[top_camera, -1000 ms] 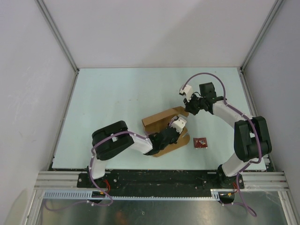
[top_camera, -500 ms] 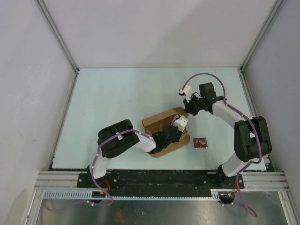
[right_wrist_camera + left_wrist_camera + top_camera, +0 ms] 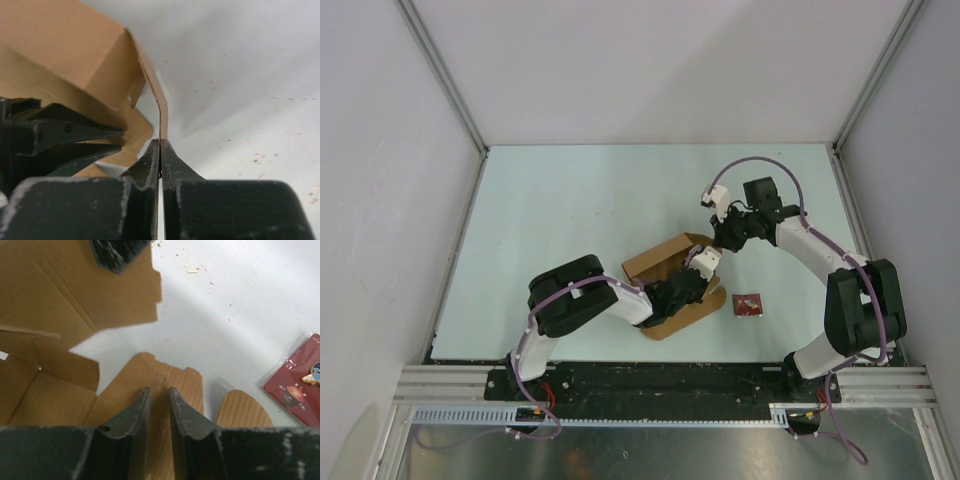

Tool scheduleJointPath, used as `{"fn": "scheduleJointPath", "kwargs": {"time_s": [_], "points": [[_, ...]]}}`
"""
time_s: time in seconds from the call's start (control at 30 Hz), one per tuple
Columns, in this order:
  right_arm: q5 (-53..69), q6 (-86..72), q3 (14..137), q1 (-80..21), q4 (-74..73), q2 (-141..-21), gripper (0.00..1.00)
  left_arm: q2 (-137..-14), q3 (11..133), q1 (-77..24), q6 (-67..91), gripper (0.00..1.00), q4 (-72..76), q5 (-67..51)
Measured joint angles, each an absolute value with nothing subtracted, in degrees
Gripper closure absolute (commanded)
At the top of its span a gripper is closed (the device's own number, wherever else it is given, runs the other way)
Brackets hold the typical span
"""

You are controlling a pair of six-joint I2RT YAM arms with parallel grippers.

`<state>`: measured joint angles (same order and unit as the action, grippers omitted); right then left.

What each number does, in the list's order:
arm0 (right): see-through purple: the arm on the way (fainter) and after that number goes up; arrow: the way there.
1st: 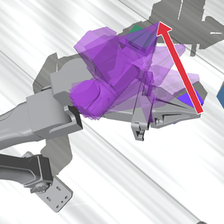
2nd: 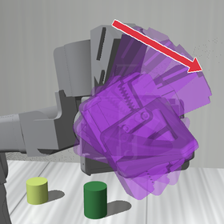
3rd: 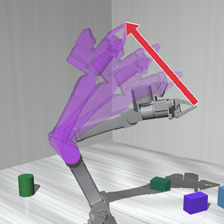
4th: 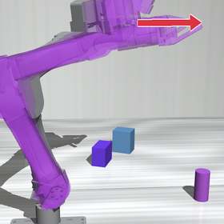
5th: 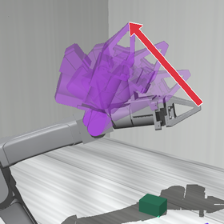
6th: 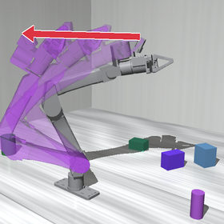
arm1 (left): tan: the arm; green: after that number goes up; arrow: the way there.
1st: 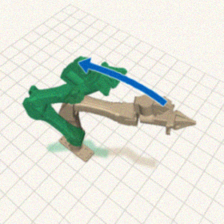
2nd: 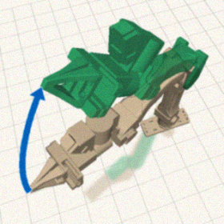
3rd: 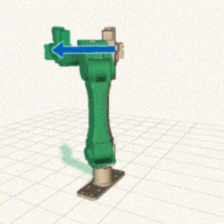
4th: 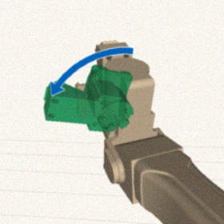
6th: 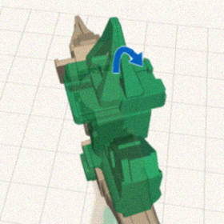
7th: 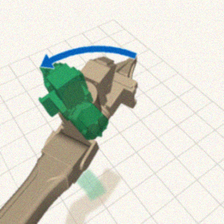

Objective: Fold the paper box

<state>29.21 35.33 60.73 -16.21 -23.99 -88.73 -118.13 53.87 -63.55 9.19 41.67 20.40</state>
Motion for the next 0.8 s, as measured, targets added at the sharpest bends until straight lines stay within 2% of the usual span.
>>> {"fn": "scheduleJointPath", "kwargs": {"time_s": [0.27, 0.8], "points": [[31.2, 35.0, 60.7, -17.0, -28.9, -88.4, 1.0, -118.1, 53.9, -63.5, 9.2, 0.75, 41.7, 20.4], [31.5, 35.0, 58.2, -17.5, -29.7, -88.0, 1.0, -117.8, 53.6, -63.5, 9.1, 0.76, 41.6, 19.7]]}}
